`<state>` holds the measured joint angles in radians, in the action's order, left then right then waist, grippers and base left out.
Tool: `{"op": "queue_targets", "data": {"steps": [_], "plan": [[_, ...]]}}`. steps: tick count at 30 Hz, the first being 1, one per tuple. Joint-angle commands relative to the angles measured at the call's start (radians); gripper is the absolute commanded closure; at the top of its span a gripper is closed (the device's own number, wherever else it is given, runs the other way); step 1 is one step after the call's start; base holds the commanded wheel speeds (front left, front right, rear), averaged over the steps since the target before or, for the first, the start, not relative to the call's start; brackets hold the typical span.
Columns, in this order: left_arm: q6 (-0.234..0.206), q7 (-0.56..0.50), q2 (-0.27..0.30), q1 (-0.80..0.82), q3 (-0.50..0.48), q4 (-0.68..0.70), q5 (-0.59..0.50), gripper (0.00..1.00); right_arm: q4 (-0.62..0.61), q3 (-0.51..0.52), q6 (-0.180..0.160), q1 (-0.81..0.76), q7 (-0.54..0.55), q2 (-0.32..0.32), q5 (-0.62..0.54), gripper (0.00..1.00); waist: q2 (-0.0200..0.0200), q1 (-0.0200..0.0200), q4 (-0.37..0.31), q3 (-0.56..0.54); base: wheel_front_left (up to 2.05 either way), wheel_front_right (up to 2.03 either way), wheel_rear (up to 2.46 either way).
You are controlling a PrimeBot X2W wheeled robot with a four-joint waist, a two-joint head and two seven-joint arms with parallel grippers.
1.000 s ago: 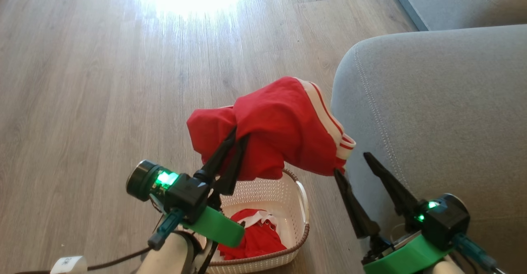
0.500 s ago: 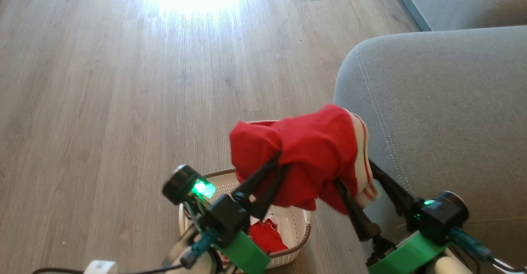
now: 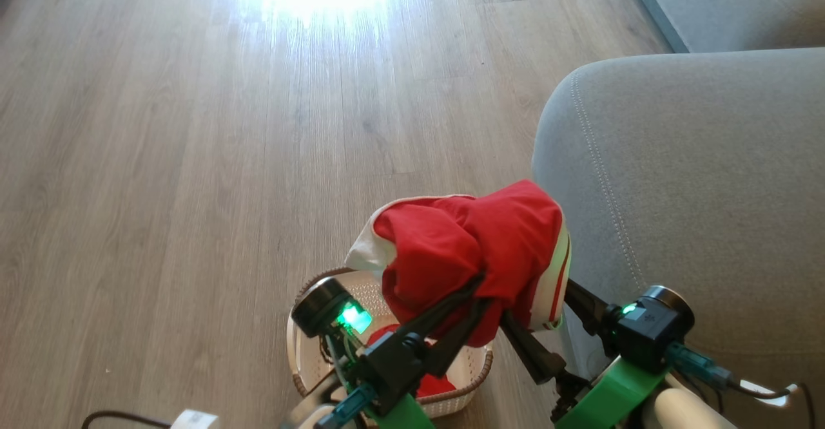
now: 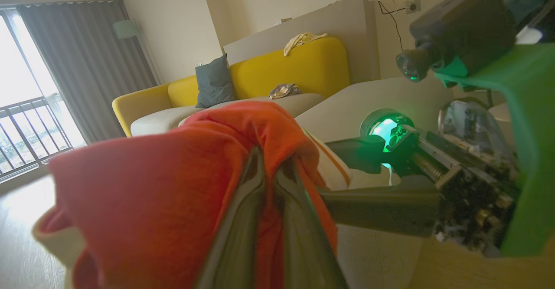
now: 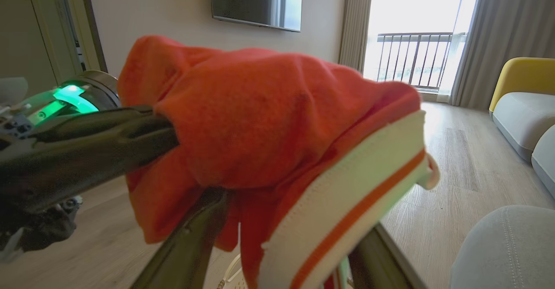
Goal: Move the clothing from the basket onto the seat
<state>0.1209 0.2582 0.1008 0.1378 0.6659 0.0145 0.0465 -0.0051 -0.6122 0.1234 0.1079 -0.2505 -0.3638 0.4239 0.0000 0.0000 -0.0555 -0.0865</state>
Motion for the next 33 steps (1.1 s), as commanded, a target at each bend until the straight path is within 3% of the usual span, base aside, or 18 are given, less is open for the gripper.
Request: {"op": "queue_targets", "data": {"steps": [1, 8, 15, 24, 25, 26, 27, 33], "plan": [[0.008, 0.004, 0.004, 0.05, -0.007, 0.011, 0.007, 1.0, -0.053, -0.007, 0.007, 0.058, -0.011, 0.012, 0.009, 0.0, 0.0, 0.0, 0.004, 0.002, 0.0, 0.0, 0.0], [0.009, 0.004, 0.011, 0.063, 0.017, -0.013, 0.025, 1.0, -0.078, -0.002, 0.007, 0.051, -0.011, 0.052, 0.077, 0.0, 0.0, 0.0, 0.016, 0.004, 0.0, 0.0, 0.0], [0.009, 0.004, 0.009, 0.058, -0.023, -0.021, 0.038, 1.0, -0.099, 0.003, 0.007, 0.043, -0.011, 0.04, 0.144, 0.0, 0.0, 0.0, 0.016, 0.003, 0.0, 0.0, 0.0], [0.009, 0.004, 0.005, 0.054, -0.009, -0.028, 0.039, 1.0, -0.09, 0.016, 0.007, 0.043, -0.011, 0.047, 0.121, 0.0, 0.0, 0.0, 0.007, 0.003, 0.0, 0.0, 0.0], [0.009, 0.004, 0.003, 0.056, 0.002, -0.026, 0.043, 1.0, -0.072, 0.013, 0.007, 0.041, -0.011, 0.055, 0.106, 0.68, 0.0, 0.0, 0.007, 0.002, 0.0, 0.0, 0.0], [0.009, 0.004, 0.003, 0.056, 0.002, -0.026, 0.043, 1.0, -0.072, 0.013, 0.007, 0.041, -0.011, 0.055, 0.106, 0.68, 0.0, 0.0, 0.007, 0.002, 0.0, 0.0, 0.0], [0.01, 0.004, 0.003, 0.057, 0.007, -0.026, 0.044, 1.0, -0.059, 0.022, 0.007, 0.04, -0.011, 0.06, 0.091, 1.0, 0.0, 0.0, 0.007, 0.001, 0.0, 0.0, 0.0], [0.01, 0.004, 0.007, 0.06, 0.01, -0.024, 0.047, 1.0, -0.045, 0.053, 0.007, 0.023, -0.011, 0.107, 0.058, 1.0, 0.0, 0.0, 0.01, 0.0, 0.0, 0.0, 0.0]]}}
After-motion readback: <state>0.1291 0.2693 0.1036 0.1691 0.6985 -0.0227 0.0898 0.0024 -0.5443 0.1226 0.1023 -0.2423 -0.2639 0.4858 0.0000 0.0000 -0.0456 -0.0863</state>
